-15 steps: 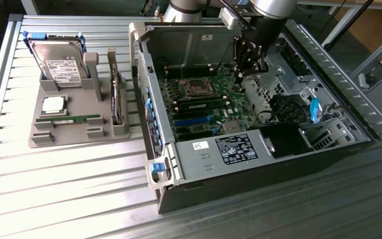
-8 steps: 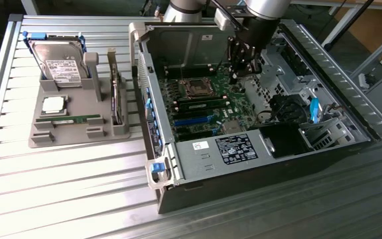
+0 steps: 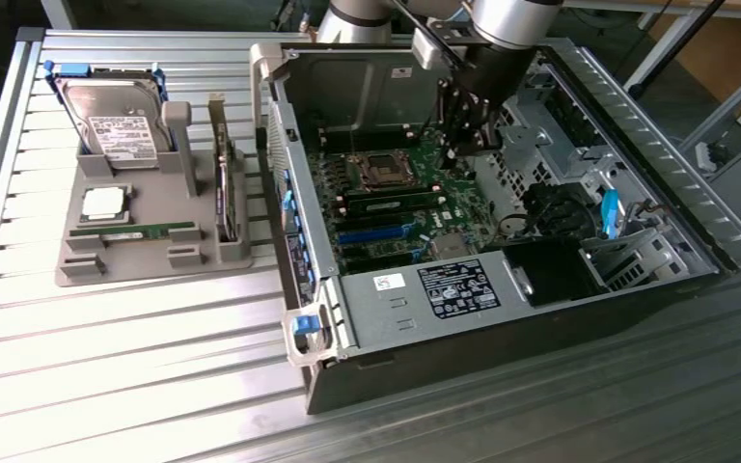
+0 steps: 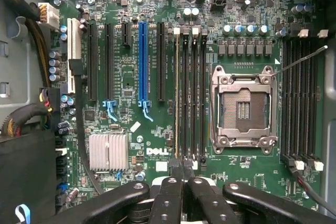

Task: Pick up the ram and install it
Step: 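Press down the ram until it locks into place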

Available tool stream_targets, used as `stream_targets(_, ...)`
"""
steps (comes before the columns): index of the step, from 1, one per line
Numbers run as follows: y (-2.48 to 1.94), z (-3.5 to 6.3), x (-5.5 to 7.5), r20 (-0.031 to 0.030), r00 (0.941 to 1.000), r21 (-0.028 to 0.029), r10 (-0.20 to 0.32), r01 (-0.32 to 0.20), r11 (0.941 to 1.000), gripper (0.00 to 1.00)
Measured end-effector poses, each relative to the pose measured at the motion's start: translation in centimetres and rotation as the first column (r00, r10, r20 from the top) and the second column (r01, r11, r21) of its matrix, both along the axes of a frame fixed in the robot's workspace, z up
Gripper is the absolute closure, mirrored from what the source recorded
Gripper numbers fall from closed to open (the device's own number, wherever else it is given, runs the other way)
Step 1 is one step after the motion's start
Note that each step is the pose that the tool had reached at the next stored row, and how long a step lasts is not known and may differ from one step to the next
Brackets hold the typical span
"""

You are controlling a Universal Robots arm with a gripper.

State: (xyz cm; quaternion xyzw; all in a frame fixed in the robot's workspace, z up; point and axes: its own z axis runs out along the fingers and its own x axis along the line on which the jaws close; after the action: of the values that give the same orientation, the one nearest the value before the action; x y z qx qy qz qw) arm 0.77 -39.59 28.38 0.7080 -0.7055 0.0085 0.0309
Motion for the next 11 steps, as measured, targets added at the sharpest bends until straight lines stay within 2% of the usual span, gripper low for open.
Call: stream_targets(11,0.0,-1.32,0.0,0.0,1.0,0.0,0.0,0.0,1.0,0.91)
